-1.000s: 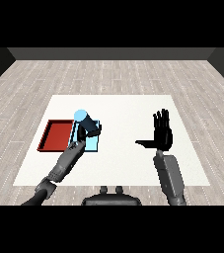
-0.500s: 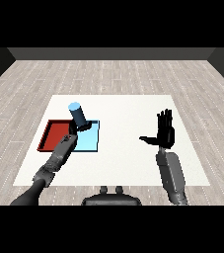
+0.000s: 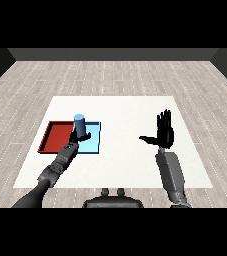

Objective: Pick the blue can and put it in the blue box

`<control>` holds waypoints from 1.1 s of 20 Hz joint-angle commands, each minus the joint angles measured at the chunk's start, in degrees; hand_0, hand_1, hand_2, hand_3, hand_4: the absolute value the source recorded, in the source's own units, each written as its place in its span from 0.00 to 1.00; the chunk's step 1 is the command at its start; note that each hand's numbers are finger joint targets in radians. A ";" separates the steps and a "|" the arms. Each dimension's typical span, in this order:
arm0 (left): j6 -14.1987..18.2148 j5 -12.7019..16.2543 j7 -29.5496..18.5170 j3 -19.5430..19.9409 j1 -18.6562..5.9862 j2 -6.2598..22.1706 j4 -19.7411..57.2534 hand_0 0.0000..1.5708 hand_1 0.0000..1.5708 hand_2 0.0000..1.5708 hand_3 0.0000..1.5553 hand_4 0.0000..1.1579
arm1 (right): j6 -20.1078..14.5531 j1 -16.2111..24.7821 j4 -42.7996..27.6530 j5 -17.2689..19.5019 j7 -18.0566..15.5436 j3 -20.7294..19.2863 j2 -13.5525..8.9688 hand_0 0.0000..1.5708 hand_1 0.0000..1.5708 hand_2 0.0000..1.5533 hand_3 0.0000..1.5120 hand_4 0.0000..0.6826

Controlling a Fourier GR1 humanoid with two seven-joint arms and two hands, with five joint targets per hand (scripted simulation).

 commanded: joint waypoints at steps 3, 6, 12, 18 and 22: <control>-2.92 -0.72 0.43 0.49 2.13 -0.54 5.56 0.58 0.58 0.57 0.52 0.77 | 3.81 3.05 0.32 -1.99 -1.58 -2.05 -1.55 0.00 0.00 0.00 0.00 0.00; -6.43 -1.57 1.87 0.03 1.96 0.60 6.44 0.63 0.63 0.60 0.00 0.45 | 2.30 2.90 -3.27 -1.57 0.35 -0.65 -0.59 0.00 0.00 0.00 0.00 0.00; 0.36 -5.84 -0.49 -3.21 1.97 0.88 6.48 0.00 0.00 0.00 0.00 0.00 | 4.02 0.08 0.26 -2.32 0.37 -2.33 -1.87 0.00 0.00 0.00 0.00 0.00; 8.32 -0.29 -8.73 3.51 1.50 -0.21 1.19 0.00 0.00 0.00 0.00 0.00 | 5.71 3.91 -2.71 -2.70 -1.81 -1.13 -0.02 0.00 0.00 0.00 0.00 0.00; 11.07 1.96 -18.74 6.51 1.31 -1.52 -5.72 0.00 0.00 0.00 0.00 0.00 | 5.10 -1.17 -1.71 -4.26 1.67 -2.65 -1.40 0.00 0.00 0.00 0.00 0.00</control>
